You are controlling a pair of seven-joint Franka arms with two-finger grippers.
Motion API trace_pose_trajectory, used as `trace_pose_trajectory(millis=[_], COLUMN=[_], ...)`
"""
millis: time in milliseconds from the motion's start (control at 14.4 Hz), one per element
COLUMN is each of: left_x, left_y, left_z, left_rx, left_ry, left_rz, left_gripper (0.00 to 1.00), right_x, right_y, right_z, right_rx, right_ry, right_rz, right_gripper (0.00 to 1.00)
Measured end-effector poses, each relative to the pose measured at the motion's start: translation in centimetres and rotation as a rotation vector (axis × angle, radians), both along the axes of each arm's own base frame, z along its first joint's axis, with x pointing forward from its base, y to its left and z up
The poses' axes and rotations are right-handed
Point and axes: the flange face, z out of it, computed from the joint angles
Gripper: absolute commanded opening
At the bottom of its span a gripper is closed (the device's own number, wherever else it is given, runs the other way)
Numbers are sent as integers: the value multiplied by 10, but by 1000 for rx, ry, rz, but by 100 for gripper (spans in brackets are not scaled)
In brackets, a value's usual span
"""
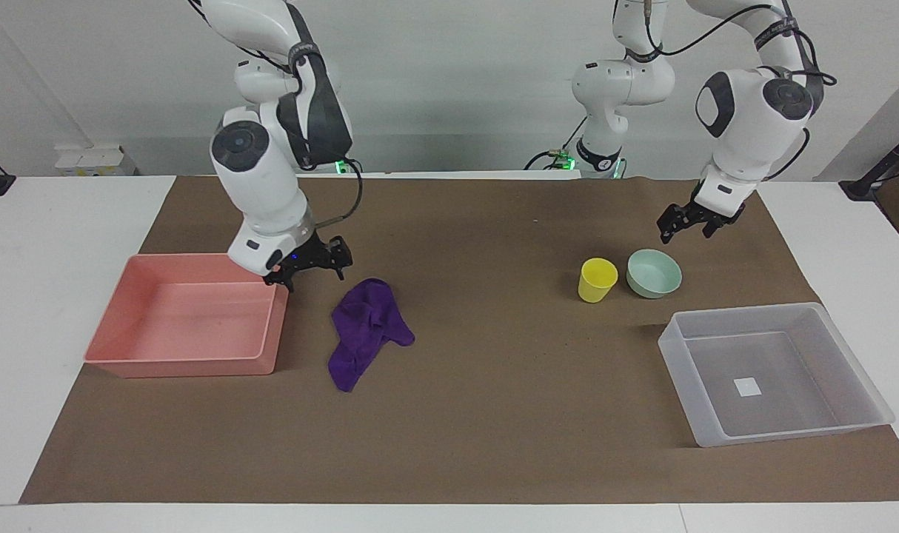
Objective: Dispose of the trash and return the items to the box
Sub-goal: 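Grasp the purple cloth with the right gripper while the left gripper grasps the bowl, then carry the cloth into the pink box while the left gripper lowers the bowl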
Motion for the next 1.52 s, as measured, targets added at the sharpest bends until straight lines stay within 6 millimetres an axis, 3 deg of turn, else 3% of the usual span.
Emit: trace_pose_trajectory(millis=[139,208,277,347,416,554,762,832,1040,1248,1386,1525], left_x=[-5,-7,-8,-8,-7,-6,-2,2,14,32,51,75], left_y=[2,2,2,2,2,2,2,3,4,8,13,25], left_z=[-38,-55,-70,-83,-92,-102,-100,-95,-70,-8,48,81], left_rx=[-2,-2,-1,0,0,1,1,0,3,6,-5,-59], left_ry=[-16,-15,-6,4,11,19,9,2,38,71,38,-15], left_rz=[5,6,6,7,7,7,7,8,14,23,43,93], left_gripper=[99,91,53,9,0,0,0,0,0,0,0,0], right_x=[-2,-3,-5,-6,-8,-12,-17,-16,-15,-11,-3,2], right_y=[17,27,39,51,60,66,59,57,51,45,39,33], right_z=[-33,-48,-61,-73,-85,-109,-128,-126,-122,-113,-87,-48], right_rx=[1,3,4,5,8,12,8,8,6,0,-4,-3], right_ry=[7,5,3,2,-4,-11,-5,-7,-9,8,19,9], right_rz=[7,-4,-14,-22,-27,-29,-39,-42,-52,-62,-71,-80], right_gripper=[95,94,93,92,91,76,16,4,0,0,0,0])
